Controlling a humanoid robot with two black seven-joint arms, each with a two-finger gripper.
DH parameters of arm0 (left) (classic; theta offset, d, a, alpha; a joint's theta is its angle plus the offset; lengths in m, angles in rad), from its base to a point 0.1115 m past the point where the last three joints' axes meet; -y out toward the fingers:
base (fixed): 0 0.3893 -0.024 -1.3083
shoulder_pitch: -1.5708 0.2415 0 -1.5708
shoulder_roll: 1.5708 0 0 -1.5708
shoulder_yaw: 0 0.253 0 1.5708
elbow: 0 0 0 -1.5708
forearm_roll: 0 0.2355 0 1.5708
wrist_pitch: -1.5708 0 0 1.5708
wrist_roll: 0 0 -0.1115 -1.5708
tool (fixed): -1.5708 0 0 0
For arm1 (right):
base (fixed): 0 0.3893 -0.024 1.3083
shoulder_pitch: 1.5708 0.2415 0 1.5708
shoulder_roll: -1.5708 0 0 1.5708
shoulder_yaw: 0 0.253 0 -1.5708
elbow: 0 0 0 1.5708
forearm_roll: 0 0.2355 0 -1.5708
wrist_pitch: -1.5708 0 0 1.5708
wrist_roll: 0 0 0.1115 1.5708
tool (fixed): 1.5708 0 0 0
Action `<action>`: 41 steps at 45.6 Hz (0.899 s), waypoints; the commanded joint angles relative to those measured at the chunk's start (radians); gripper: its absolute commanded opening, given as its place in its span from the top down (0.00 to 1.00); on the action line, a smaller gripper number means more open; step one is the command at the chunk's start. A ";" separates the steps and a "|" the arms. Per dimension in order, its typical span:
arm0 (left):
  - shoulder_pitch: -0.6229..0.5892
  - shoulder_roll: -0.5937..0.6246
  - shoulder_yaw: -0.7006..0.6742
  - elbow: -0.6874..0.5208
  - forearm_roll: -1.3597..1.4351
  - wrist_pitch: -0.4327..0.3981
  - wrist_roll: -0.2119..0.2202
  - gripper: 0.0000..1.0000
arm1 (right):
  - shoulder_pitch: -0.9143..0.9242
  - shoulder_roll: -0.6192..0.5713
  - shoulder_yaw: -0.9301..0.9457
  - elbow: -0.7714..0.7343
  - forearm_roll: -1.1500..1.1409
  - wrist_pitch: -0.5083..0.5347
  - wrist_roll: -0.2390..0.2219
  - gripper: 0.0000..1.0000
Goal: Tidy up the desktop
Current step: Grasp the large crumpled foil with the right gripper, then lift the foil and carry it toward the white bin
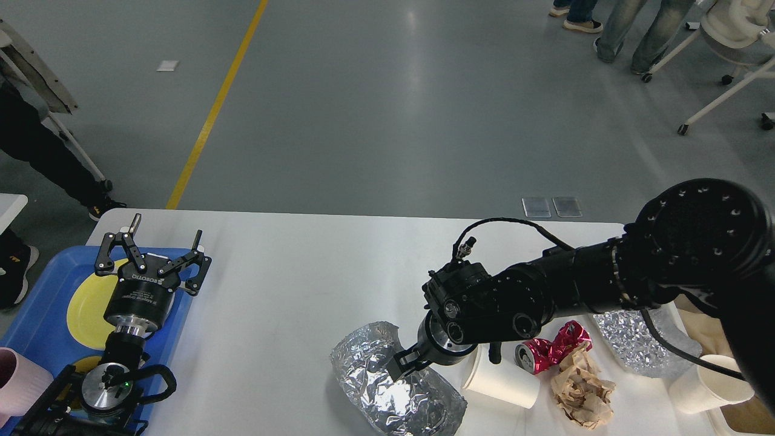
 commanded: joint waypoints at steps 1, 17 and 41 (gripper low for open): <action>0.000 0.000 0.000 0.000 0.001 0.000 0.000 0.03 | -0.067 0.082 -0.012 -0.104 -0.008 -0.017 -0.002 0.05; 0.000 0.000 0.002 -0.002 0.000 0.000 0.000 0.03 | -0.198 0.089 -0.049 -0.236 -0.034 -0.092 0.001 0.24; 0.000 0.000 0.002 0.000 0.001 -0.002 0.000 0.03 | -0.162 0.066 -0.041 -0.163 -0.028 -0.092 -0.002 1.00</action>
